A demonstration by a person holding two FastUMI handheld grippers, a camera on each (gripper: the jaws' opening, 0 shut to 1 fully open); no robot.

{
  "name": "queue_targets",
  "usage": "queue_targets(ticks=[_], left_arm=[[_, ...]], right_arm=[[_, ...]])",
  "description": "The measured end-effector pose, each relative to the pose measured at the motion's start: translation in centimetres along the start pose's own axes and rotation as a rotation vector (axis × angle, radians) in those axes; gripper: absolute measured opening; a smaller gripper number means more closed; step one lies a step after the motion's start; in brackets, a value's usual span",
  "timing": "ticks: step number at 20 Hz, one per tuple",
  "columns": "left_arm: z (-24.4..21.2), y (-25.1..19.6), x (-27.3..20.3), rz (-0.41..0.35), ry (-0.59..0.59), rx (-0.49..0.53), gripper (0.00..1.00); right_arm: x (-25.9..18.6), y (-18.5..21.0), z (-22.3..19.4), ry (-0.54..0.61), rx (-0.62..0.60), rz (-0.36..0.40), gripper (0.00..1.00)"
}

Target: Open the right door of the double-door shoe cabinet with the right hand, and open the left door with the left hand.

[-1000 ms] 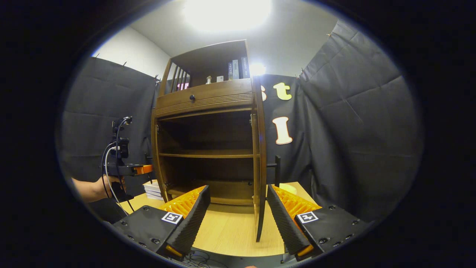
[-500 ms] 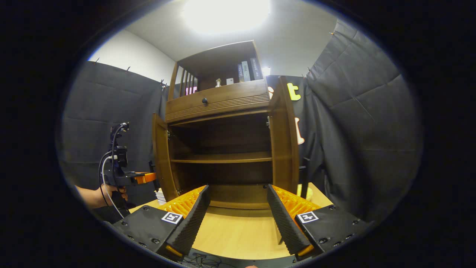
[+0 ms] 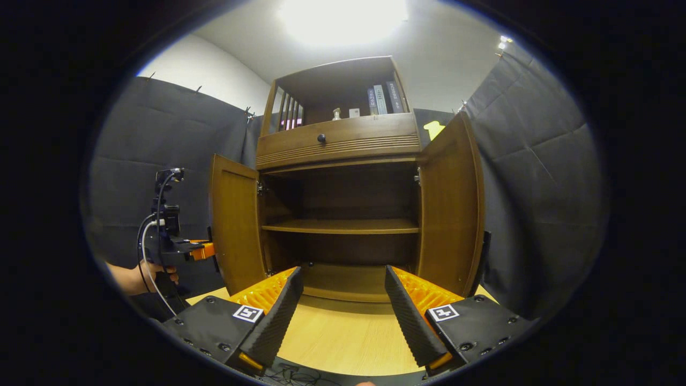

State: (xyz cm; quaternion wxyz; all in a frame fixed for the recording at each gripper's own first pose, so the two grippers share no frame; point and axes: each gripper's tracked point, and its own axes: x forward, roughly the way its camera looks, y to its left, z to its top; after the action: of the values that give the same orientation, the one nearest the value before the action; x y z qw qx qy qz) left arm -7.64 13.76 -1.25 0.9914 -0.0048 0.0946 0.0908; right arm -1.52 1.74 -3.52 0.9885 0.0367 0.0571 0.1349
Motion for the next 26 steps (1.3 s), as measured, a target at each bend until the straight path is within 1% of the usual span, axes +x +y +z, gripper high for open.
queue_targets(ticks=[1,2,3,5,6,7,8,9,10,12,13,15,16,17,18,19,20,21,22,23,24,25,26], left_arm=[[-0.3,-0.2,0.2,-0.004,-0.001,-0.004,0.16],[-0.3,-0.2,0.0,-0.011,-0.001,-0.009,0.15],[-0.4,0.1,0.1,-0.014,0.0,-0.014,0.14],[-0.5,0.4,0.1,-0.014,-0.002,-0.024,0.13],[-0.6,0.5,0.1,-0.015,0.0,-0.028,0.12],[-0.7,0.5,0.0,-0.015,0.003,-0.031,0.12],[-0.8,0.6,0.0,-0.014,0.007,-0.031,0.14],[-0.9,0.6,0.0,-0.012,0.011,-0.029,0.14],[-0.9,0.7,-0.1,-0.004,0.012,-0.025,0.14],[-0.9,1.7,-0.6,0.029,0.012,-0.015,0.1],[-0.9,2.3,-0.8,0.045,0.005,-0.018,0.14],[-0.9,1.6,-0.9,0.028,-0.004,-0.045,0.14],[-0.7,1.2,-1.2,0.023,-0.008,-0.053,0.12],[-0.7,1.2,-1.5,0.019,-0.013,-0.052,0.1],[-0.5,1.1,-1.8,0.015,-0.023,-0.048,0.12],[-0.4,1.0,-2.0,0.007,-0.032,-0.048,0.1],[-0.3,0.7,-2.1,-0.002,-0.033,-0.048,0.14],[-0.2,0.5,-2.4,-0.01,-0.034,-0.047,0.1],[0.0,0.2,-2.7,-0.021,-0.041,-0.043,0.12],[0.3,0.0,-3.0,-0.028,-0.049,-0.041,0.12],[0.5,-0.4,-3.2,-0.039,-0.053,-0.039,0.12],[0.6,-0.7,-3.3,-0.047,-0.057,-0.041,0.14],[0.7,-1.0,-3.4,-0.059,-0.06,-0.044,0.14]], right_arm=[[0.4,0.5,0.2,-0.004,0.002,0.003,0.96],[0.8,1.1,0.3,-0.004,0.005,0.007,0.96],[1.2,1.6,0.3,-0.003,0.007,0.008,0.92],[1.9,2.5,0.2,0.001,0.009,0.008,0.92],[2.1,2.9,0.2,0.002,0.008,0.005,0.96],[2.4,3.3,0.2,0.002,0.004,0.0,0.96],[2.7,3.4,0.2,-0.002,-0.003,-0.008,0.96],[3.0,3.6,0.3,-0.008,-0.009,-0.017,0.92],[3.2,3.7,0.5,-0.014,-0.013,-0.029,0.96],[2.9,3.7,0.9,-0.023,-0.01,-0.048,0.96],[2.7,3.5,1.2,-0.033,-0.017,-0.062,0.96],[2.4,2.4,1.9,-0.053,-0.04,-0.101,0.96],[2.0,2.0,2.0,-0.061,-0.044,-0.112,0.96],[1.7,1.8,2.0,-0.064,-0.04,-0.115,0.96],[1.3,1.5,1.8,-0.063,-0.035,-0.119,0.96],[0.8,1.1,1.7,-0.059,-0.031,-0.123,0.96],[0.1,0.7,1.4,-0.05,-0.027,-0.128,0.96],[-0.5,0.4,1.2,-0.044,-0.023,-0.13,0.93],[-1.3,0.0,1.2,-0.046,-0.022,-0.134,0.93],[-2.0,-0.5,1.3,-0.051,-0.022,-0.143,0.93],[-2.6,-1.0,1.3,-0.054,-0.019,-0.15,0.96],[-3.1,-1.4,1.4,-0.058,-0.012,-0.156,0.93],[-3.6,-1.7,1.5,-0.061,-0.004,-0.159,0.96]])
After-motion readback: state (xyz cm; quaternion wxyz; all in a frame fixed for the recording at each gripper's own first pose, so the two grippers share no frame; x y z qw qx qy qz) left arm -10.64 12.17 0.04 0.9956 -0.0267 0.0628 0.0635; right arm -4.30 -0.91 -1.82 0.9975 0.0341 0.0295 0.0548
